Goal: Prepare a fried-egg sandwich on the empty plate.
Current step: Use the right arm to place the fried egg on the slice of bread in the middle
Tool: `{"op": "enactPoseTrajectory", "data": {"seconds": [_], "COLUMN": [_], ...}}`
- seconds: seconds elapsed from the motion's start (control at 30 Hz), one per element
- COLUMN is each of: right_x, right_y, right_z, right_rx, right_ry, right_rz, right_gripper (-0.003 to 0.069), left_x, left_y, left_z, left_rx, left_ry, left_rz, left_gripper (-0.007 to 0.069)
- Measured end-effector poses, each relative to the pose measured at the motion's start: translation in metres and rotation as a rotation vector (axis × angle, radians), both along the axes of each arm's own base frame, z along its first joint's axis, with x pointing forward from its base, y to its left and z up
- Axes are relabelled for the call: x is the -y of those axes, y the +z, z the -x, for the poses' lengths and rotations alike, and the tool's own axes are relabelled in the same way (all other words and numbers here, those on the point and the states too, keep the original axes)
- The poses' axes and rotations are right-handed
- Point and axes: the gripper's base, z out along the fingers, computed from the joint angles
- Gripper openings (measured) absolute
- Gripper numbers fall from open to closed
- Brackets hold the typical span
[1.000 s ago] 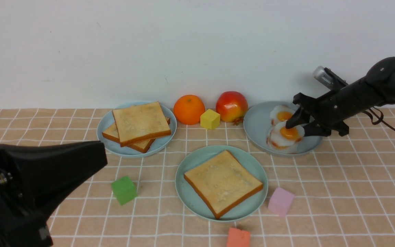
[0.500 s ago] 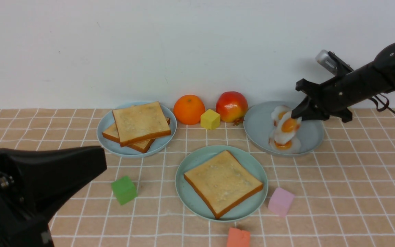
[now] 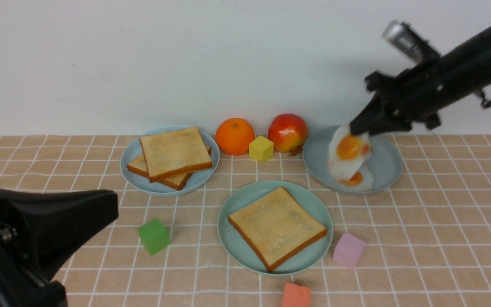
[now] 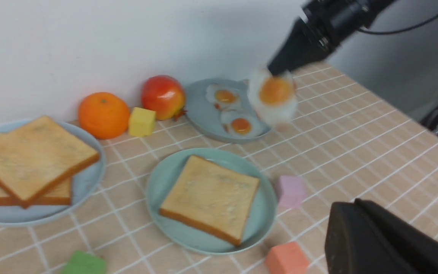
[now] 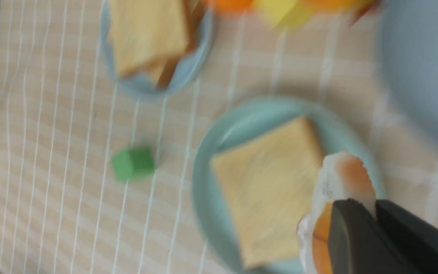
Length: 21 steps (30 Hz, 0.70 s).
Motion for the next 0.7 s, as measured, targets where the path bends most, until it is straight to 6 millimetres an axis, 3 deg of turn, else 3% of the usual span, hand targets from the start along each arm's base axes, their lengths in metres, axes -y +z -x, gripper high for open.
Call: {"op": "enactPoseTrajectory", "data": {"seconds": [0.1, 0.13, 0.33, 0.47, 0.7], "right_x": [-0.024, -0.039, -0.068, -0.08, -0.081], "right_y": [-0.022, -0.038, -0.073, -0.087, -0.098], "right_z": [0.018, 0.023, 0.019, 0.016, 0.012], "right_rx": [-0.033, -0.034, -0.074, -0.089, -0.1], "right_ry": [0.021, 0.008, -0.024, -0.005, -0.017], "right_rz": [-0.003, -0.004, -0.077, -0.141, -0.149], "right_gripper": [0.0052, 0.0052, 0.0052, 0.0052, 0.0052], "left_x": [-0.001, -0.002, -0.005, -0.005, -0.006], "left_y": [-0.001, -0.003, -0.006, -0.007, -0.008], "left_z": [-0.001, -0.001, -0.002, -0.002, -0.002], "left_rx": [0.008, 0.011, -0.002, -0.004, -0.011], "left_ry": [0.007, 0.015, 0.032, 0.034, 0.038], "left_rz": [-0.029, -0.057, -0.111, -0.115, -0.124], "left_gripper": [0.0008, 0.001, 0.0015, 0.0018, 0.0021]}}
